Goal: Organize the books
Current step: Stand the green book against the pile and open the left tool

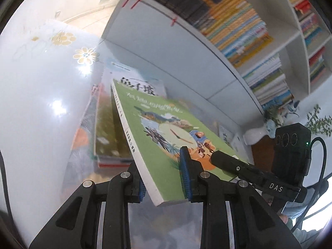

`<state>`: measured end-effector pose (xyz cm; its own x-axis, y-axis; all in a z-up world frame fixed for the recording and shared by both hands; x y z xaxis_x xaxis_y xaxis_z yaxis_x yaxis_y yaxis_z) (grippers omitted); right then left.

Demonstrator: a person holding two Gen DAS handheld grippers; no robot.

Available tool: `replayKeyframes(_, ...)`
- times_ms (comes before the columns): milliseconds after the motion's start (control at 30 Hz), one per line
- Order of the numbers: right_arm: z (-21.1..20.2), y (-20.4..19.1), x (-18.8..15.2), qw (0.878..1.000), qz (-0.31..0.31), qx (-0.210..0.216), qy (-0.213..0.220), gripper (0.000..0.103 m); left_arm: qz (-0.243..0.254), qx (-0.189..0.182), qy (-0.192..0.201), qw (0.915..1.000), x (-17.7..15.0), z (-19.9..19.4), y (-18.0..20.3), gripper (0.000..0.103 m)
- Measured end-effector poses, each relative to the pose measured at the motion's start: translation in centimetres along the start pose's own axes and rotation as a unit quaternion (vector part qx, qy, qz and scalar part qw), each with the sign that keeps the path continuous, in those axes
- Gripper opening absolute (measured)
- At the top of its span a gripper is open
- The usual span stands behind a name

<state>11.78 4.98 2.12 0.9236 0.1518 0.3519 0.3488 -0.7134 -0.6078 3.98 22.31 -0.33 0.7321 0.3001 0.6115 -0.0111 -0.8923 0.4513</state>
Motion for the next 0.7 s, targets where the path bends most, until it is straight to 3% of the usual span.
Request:
replayKeyframes(267, 4.8, 0.2, 3.1, 1.000, 0.004, -0.017, -0.013, 0.034, -0.028, -0.009, 0.015, 0.9994, 1.2, 2.5, -4.3, 0.023)
replayKeyframes(567, 7.4, 0.6, 4.4, 0.999, 0.023, -0.024, -0.024, 0.036, -0.046, -0.006, 0.011, 0.9989, 1.3, 3.5, -5.9, 0.024)
replayKeyframes(633, 7.9, 0.9, 4.6, 0.999, 0.034, -0.030, -0.024, 0.039, -0.056, 0.010, 0.000, 0.9984, 1.3, 3.6, -6.5, 0.026)
replayKeyframes(700, 8.3, 1.3, 4.5, 0.997, 0.051, -0.048, -0.032, 0.049, -0.053, 0.057, -0.011, 0.9969, 1.2, 3.0, -6.9, 0.029)
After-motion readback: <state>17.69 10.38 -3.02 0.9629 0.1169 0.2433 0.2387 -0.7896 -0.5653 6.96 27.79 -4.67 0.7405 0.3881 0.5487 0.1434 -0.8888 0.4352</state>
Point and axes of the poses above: each gripper's, at about its wrist camera, not at the fingertips, and z roughly the way its jaws point, y to its right, x to its top, the point moved 4 cm from there along z, roughly the way its jaws point, and after that the axes turned 15 degrees about z, right-handed, at the moved point
